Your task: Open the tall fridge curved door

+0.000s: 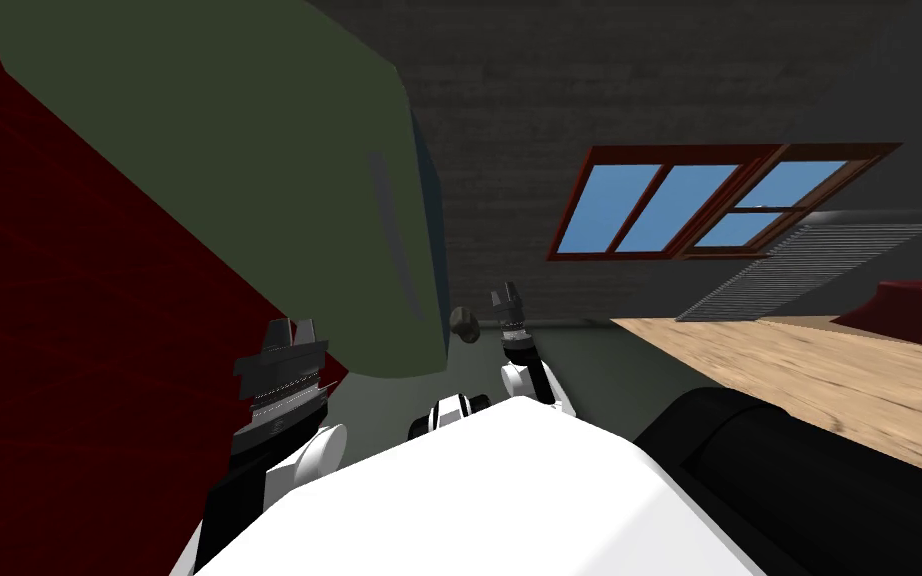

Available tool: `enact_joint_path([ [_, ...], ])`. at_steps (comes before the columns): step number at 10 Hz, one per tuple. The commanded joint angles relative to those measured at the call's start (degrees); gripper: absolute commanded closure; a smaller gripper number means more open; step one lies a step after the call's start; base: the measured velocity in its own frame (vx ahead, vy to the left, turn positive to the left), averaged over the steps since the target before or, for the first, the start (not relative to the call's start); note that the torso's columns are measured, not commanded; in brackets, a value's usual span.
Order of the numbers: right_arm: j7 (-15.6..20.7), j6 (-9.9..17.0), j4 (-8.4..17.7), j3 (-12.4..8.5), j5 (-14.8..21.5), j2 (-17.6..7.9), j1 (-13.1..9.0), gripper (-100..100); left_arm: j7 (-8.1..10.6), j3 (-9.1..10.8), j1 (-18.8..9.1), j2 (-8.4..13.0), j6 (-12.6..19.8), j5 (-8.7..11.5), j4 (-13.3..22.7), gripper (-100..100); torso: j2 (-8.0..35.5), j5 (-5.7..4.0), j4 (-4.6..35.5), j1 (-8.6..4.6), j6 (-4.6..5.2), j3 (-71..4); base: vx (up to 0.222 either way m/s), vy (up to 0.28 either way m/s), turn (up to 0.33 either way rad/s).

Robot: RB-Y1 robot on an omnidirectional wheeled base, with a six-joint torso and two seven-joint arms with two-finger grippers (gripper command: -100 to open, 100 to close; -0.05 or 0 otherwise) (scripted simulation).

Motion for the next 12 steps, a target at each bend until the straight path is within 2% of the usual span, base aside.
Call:
enact_joint_path([
  [1, 0.0, 0.0, 0.0, 0.0, 0.0, 0.0, 0.0, 0, -0.26, 0.77, -0.5, 3.6, -0.9, -0.4, 2.3, -100, 1.9, -0.02, 1.9, -0.07, 0.00, -4.0, 0.042, -0.055, 0.030],
  [6, 0.0, 0.0, 0.0, 0.0, 0.0, 0.0, 0.0, 0, -1.04, 3.13, -2.0, 7.1, -3.7, -1.6, 8.9, -100, 2.7, 0.00, 2.7, -0.02, 0.00, -5.4, 0.061, -0.080, 0.034],
  [11, 0.0, 0.0, 0.0, 0.0, 0.0, 0.0, 0.0, 0, -2.11, 6.37, -4.0, 8.4, -7.6, -3.2, 17.0, -100, 2.6, -0.01, 2.7, -0.05, 0.00, -5.4, 0.091, -0.114, 0.043],
  [12, 0.0, 0.0, 0.0, 0.0, 0.0, 0.0, 0.0, 0, -2.11, 6.37, -4.0, 8.4, -7.6, -3.2, 17.5, -100, 2.6, -0.02, 2.7, -0.08, 0.00, -5.4, 0.064, -0.081, 0.022],
])
